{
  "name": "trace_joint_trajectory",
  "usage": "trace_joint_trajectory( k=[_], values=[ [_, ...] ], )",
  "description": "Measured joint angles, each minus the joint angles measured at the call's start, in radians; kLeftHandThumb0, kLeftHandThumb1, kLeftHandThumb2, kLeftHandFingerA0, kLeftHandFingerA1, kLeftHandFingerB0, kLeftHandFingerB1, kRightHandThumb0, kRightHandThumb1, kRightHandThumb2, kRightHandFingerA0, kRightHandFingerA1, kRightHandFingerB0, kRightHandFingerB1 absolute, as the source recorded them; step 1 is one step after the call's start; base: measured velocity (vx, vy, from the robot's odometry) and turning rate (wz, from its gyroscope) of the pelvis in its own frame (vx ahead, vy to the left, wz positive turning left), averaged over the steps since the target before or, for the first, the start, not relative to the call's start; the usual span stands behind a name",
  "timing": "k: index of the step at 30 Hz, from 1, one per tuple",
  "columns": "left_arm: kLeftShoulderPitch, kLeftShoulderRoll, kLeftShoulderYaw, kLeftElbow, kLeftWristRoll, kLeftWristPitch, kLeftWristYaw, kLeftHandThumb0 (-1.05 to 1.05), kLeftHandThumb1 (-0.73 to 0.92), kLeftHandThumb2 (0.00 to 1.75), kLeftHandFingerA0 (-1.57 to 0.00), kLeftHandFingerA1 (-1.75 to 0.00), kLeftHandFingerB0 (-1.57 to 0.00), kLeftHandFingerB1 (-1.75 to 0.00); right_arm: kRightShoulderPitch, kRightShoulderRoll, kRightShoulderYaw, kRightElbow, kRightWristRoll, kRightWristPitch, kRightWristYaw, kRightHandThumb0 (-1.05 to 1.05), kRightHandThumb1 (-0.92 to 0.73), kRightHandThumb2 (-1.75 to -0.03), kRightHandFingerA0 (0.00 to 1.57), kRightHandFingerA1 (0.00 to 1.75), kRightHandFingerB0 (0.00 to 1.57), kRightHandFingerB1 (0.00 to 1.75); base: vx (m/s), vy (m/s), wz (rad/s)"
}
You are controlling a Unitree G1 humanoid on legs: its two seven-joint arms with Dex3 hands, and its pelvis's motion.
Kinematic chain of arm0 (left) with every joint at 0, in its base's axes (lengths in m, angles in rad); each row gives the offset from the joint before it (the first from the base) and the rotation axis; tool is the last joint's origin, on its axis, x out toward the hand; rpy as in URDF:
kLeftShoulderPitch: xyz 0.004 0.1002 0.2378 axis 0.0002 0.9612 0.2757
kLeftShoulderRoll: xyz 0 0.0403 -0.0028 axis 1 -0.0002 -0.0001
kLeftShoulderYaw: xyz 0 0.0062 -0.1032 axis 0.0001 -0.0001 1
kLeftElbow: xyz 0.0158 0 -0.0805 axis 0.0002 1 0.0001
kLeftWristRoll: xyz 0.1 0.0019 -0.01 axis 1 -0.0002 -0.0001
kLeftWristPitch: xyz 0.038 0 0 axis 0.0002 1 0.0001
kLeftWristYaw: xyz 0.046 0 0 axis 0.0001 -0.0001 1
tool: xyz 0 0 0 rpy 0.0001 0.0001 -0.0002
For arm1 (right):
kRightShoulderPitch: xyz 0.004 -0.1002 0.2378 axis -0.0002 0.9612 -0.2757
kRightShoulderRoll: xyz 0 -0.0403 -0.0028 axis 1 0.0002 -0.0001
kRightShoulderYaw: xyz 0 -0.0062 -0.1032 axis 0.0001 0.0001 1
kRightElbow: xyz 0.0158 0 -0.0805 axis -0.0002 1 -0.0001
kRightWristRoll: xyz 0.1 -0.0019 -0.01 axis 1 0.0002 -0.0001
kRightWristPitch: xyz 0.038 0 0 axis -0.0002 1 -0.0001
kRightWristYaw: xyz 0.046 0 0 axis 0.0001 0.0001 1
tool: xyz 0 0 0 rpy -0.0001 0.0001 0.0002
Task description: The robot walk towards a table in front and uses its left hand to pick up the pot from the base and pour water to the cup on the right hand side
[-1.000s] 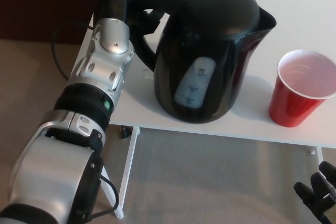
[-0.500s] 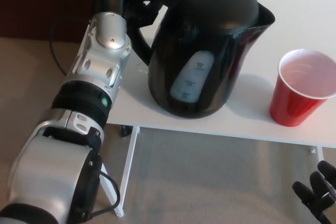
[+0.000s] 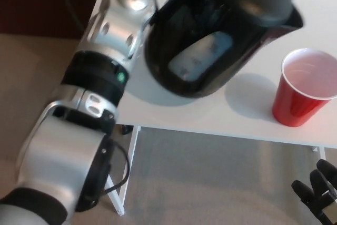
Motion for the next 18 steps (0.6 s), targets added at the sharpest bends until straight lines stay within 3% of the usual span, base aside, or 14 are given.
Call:
trace_joint_trajectory(
  k=[1,2,3,6,10,11,12,14,15,16,17,18],
  values=[
    [-0.006,-0.006,-0.006,-0.008,0.002,0.004,-0.001,-0.16,0.55,0.55,-0.78,-1.63,-0.7,-1.52,0.0,0.0,0.002,-0.003,0.0,0.0,-0.001,-0.37,-0.68,-0.61,0.28,0.52,0.17,0.34,0.0,0.0,0.0],
    [-0.012,-0.013,-0.015,-0.017,0.005,0.01,-0.002,-0.12,0.54,0.56,-0.89,-1.62,-0.73,-1.59,0.0,0.0,0.004,-0.007,-0.001,0.0,-0.002,-0.37,-0.68,-0.61,0.27,0.46,0.14,0.32,0.0,0.0,0.0],
    [-0.016,-0.02,-0.021,-0.021,0.008,0.015,-0.003,-0.15,0.57,0.54,-0.85,-1.75,-0.71,-1.63,0.0,0.0,0.005,-0.012,-0.001,0.001,-0.005,-0.37,-0.69,-0.61,0.26,0.48,0.13,0.32,0.0,0.0,0.0],
    [-0.023,-0.044,-0.035,-0.024,0.018,0.026,-0.003,-0.12,0.56,0.54,-0.82,-1.75,-0.63,-1.75,0.0,0.0,0.013,-0.023,-0.004,0.001,-0.01,-0.38,-0.68,-0.61,0.27,0.51,0.15,0.34,0.0,0.0,0.0],
    [-0.032,-0.056,-0.06,-0.022,0.035,0.032,-0.003,-0.12,0.56,0.54,-0.82,-1.75,-0.59,-1.73,0.0,0.0,0.023,-0.023,-0.009,0.001,-0.013,-0.38,-0.67,-0.6,0.31,0.55,0.17,0.34,0.0,0.0,0.0],
    [-0.037,-0.056,-0.077,-0.02,0.046,0.032,-0.002,-0.12,0.53,0.54,-0.82,-1.75,-0.67,-1.63,0.0,0.0,0.025,-0.022,-0.01,0.001,-0.013,-0.32,-0.46,-0.96,0.27,0.61,0.06,0.49,0.0,0.0,0.0],
    [-0.045,-0.052,-0.105,-0.016,0.063,0.03,0.001,-0.16,0.54,0.54,-0.83,-1.74,-0.77,-1.39,-0.004,0.0,0.025,-0.019,-0.012,0.001,-0.014,-0.4,-0.65,-0.6,0.29,0.53,0.18,0.36,0.0,0.0,0.0],
    [-0.051,-0.045,-0.143,-0.014,0.089,0.026,0.005,-0.17,0.54,0.54,-0.83,-1.75,-0.74,-1.45,-0.009,-0.001,0.026,-0.015,-0.015,0.0,-0.014,-0.39,-0.64,-0.59,0.31,0.54,0.21,0.37,0.0,0.0,0.0],
    [-0.052,-0.039,-0.163,-0.013,0.105,0.021,0.006,-0.18,0.53,0.55,-0.85,-1.7,-0.78,-1.13,-0.013,-0.001,0.025,-0.012,-0.016,0.0,-0.016,-0.39,-0.64,-0.59,0.3,0.55,0.18,0.36,0.0,0.0,0.0],
    [-0.053,-0.033,-0.179,-0.012,0.116,0.016,0.008,-0.18,0.53,0.55,-0.85,-1.7,-0.78,-1.13,-0.016,-0.001,0.025,-0.01,-0.016,0.0,-0.017,-0.39,-0.64,-0.59,0.3,0.55,0.18,0.36,0.0,0.0,0.0],
    [-0.053,-0.025,-0.196,-0.01,0.126,0.008,0.01,-0.14,0.54,0.56,-0.85,-1.75,-0.68,-1.46,-0.018,-0.001,0.025,-0.009,-0.017,0.0,-0.018,-0.38,-0.65,-0.61,0.27,0.54,0.16,0.37,0.0,0.0,0.0],
    [-0.053,-0.016,-0.218,-0.008,0.142,-0.004,0.013,-0.1,0.54,0.56,-0.85,-1.75,-0.74,-1.36,-0.02,-0.001,0.024,-0.007,-0.017,-0.001,-0.019,-0.37,-0.66,-0.6,0.28,0.54,0.16,0.36,0.0,0.0,0.0]
  ],
)
